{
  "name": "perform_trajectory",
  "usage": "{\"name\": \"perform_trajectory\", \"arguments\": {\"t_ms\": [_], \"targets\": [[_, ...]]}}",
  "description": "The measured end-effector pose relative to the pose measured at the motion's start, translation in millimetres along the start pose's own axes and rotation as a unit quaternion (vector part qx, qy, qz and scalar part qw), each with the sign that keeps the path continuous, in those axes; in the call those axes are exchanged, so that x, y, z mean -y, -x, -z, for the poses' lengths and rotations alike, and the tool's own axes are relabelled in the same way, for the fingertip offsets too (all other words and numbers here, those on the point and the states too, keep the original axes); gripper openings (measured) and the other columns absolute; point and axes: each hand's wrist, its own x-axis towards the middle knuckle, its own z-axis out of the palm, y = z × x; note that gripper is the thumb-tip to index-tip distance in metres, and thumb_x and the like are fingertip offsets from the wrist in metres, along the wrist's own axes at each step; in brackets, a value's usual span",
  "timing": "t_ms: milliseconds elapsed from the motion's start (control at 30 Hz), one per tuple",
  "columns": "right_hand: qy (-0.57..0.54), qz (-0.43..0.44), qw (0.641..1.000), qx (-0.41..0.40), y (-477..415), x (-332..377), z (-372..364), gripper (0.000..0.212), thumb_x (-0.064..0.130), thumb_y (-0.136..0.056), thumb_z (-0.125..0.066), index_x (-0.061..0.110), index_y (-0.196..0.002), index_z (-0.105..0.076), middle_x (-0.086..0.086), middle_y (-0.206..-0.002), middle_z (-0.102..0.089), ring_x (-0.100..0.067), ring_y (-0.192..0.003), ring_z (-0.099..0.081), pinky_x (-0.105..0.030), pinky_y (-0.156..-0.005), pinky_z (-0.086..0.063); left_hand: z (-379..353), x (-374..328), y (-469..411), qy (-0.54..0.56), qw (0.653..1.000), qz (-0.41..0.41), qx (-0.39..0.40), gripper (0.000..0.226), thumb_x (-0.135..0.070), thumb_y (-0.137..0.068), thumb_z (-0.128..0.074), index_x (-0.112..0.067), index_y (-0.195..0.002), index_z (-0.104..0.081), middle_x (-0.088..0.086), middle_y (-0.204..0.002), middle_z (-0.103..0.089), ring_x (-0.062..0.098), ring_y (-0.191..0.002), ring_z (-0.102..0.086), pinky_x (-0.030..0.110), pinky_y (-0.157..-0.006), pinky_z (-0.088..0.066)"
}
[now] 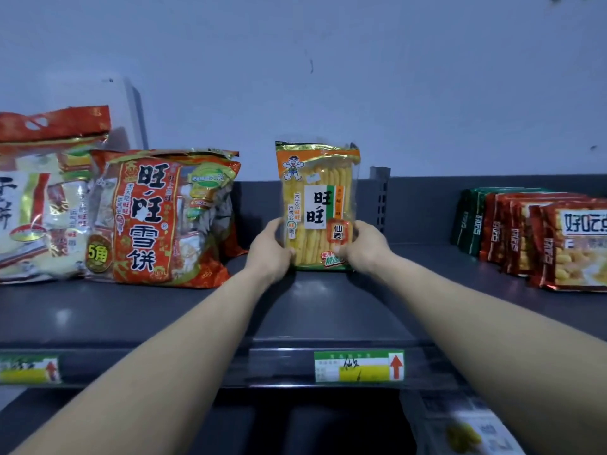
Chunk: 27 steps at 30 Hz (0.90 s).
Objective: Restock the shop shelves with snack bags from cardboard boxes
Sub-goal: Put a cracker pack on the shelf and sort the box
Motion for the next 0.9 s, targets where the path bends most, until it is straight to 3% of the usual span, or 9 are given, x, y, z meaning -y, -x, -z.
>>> {"name": "perform_trajectory", "arguments": {"t_ms": [133, 333, 433, 600, 700, 767, 900], "targets": [[0.040, 0.000, 0.999, -0.005, -7.9, -3.4, -2.2, 0.033, 0.013, -0.085, -0.067, 0.008, -0.116, -0.057, -0.008, -0.115, -0.064, -0.021, -0.099, -0.059, -0.026, -0.083, -0.043, -2.9, 6.7, -5.3, -0.033, 0.999, 0.008, -0.001, 0.062, -0.002, -0.087, -0.059, -0.018, -0.143, -0.037, 0.014, -0.122, -0.061, 0.028, -0.110, -0.060, 0.032, -0.094, -0.046], [0.065, -0.009, 0.998, 0.015, -5.7, -1.6, -5.1, 0.051, 0.000, -0.084, -0.062, 0.008, -0.132, -0.047, -0.009, -0.125, -0.060, -0.025, -0.111, -0.058, -0.025, -0.089, -0.044, -1.4, 2.9, -1.4, -0.033, 0.999, 0.021, 0.019, 0.068, 0.002, -0.088, -0.058, -0.018, -0.146, -0.030, 0.010, -0.125, -0.059, 0.024, -0.111, -0.058, 0.028, -0.089, -0.045], [0.077, -0.009, 0.996, 0.033, 3.3, 0.2, -5.4, 0.044, -0.001, -0.085, -0.058, 0.009, -0.126, -0.048, -0.009, -0.122, -0.059, -0.021, -0.100, -0.055, -0.025, -0.082, -0.042, 0.3, -2.0, 4.1, -0.030, 0.998, 0.031, 0.045, 0.072, 0.004, -0.087, -0.057, -0.016, -0.148, -0.025, 0.009, -0.133, -0.054, 0.024, -0.118, -0.055, 0.030, -0.098, -0.044], [0.101, -0.003, 0.995, 0.026, 20.7, 4.4, 0.8, 0.037, 0.003, -0.084, -0.059, 0.008, -0.120, -0.049, -0.009, -0.119, -0.060, -0.020, -0.094, -0.052, -0.024, -0.077, -0.039, 9.4, -12.9, 18.7, -0.053, 0.997, 0.035, 0.042, 0.056, 0.001, -0.090, -0.057, -0.005, -0.141, -0.035, 0.013, -0.135, -0.051, 0.026, -0.122, -0.050, 0.024, -0.086, -0.039], [0.118, 0.027, 0.992, 0.019, 38.6, 11.9, 7.2, 0.032, 0.002, -0.087, -0.054, 0.007, -0.118, -0.052, -0.009, -0.117, -0.062, -0.019, -0.089, -0.051, -0.023, -0.075, -0.040, 18.8, -21.4, 27.2, -0.061, 0.997, 0.024, 0.029, 0.048, -0.001, -0.091, -0.056, -0.003, -0.136, -0.041, 0.012, -0.127, -0.056, 0.023, -0.108, -0.054, 0.022, -0.080, -0.040], [0.127, 0.058, 0.990, 0.009, 55.4, 19.6, 11.2, 0.035, 0.002, -0.089, -0.053, 0.007, -0.124, -0.052, -0.010, -0.123, -0.060, -0.021, -0.097, -0.054, -0.023, -0.079, -0.041, 25.9, -26.2, 32.2, -0.056, 0.998, 0.010, 0.018, 0.046, -0.002, -0.091, -0.057, -0.004, -0.135, -0.043, 0.007, -0.116, -0.057, 0.020, -0.098, -0.054, 0.026, -0.080, -0.045], [0.150, 0.111, 0.982, -0.007, 95.5, 34.5, 15.7, 0.046, 0.007, -0.090, -0.054, 0.008, -0.135, -0.047, -0.009, -0.137, -0.052, -0.024, -0.124, -0.050, -0.028, -0.101, -0.038, 39.3, -36.1, 58.9, -0.025, 0.999, -0.036, 0.023, 0.041, 0.000, -0.088, -0.058, -0.004, -0.129, -0.050, 0.008, -0.106, -0.057, 0.023, -0.100, -0.059, 0.037, -0.093, -0.052]]}}
